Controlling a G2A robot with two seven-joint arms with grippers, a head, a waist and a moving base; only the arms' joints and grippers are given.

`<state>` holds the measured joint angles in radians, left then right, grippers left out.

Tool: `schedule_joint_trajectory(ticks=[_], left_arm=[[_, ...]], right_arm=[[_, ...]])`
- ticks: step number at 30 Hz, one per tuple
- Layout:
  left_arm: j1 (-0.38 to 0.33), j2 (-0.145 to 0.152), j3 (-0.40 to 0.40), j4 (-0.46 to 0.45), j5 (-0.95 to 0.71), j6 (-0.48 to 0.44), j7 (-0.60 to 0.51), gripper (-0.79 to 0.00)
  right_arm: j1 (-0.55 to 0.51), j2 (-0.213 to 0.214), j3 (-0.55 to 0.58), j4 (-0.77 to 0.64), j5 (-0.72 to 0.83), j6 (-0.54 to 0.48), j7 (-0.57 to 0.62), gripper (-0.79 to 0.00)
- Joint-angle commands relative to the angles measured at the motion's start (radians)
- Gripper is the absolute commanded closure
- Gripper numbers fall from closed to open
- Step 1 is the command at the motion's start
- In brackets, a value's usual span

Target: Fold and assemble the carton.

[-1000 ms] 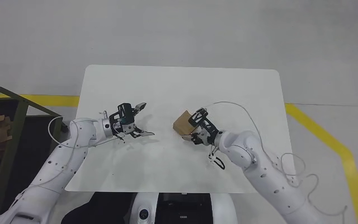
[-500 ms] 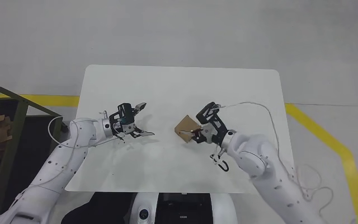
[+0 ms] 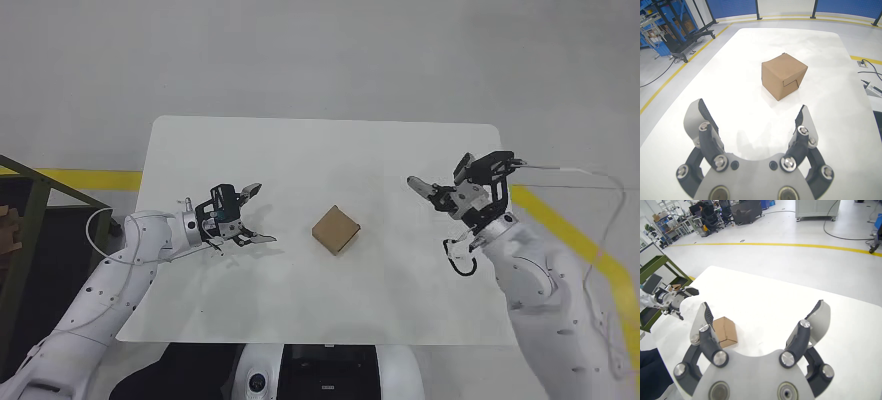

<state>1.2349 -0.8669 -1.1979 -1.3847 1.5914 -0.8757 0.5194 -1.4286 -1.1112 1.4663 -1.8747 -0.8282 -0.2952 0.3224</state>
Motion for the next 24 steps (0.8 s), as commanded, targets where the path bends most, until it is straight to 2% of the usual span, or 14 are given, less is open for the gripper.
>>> schedule_joint_trajectory(ticks=[1,10,24], left_arm=[[0.000,0.000,0.000,0.000,0.000,0.000,0.000,-0.785],[0.000,0.000,0.000,0.000,0.000,0.000,0.000,-0.785],[0.000,0.000,0.000,0.000,0.000,0.000,0.000,-0.785]], right_arm=[[0.003,0.001,0.025,0.013,-0.005,0.012,-0.019,-0.785],[0.005,0.007,0.094,0.012,-0.073,0.054,-0.044,-0.785],[0.006,0.007,0.094,0.010,-0.088,0.062,-0.044,-0.784]])
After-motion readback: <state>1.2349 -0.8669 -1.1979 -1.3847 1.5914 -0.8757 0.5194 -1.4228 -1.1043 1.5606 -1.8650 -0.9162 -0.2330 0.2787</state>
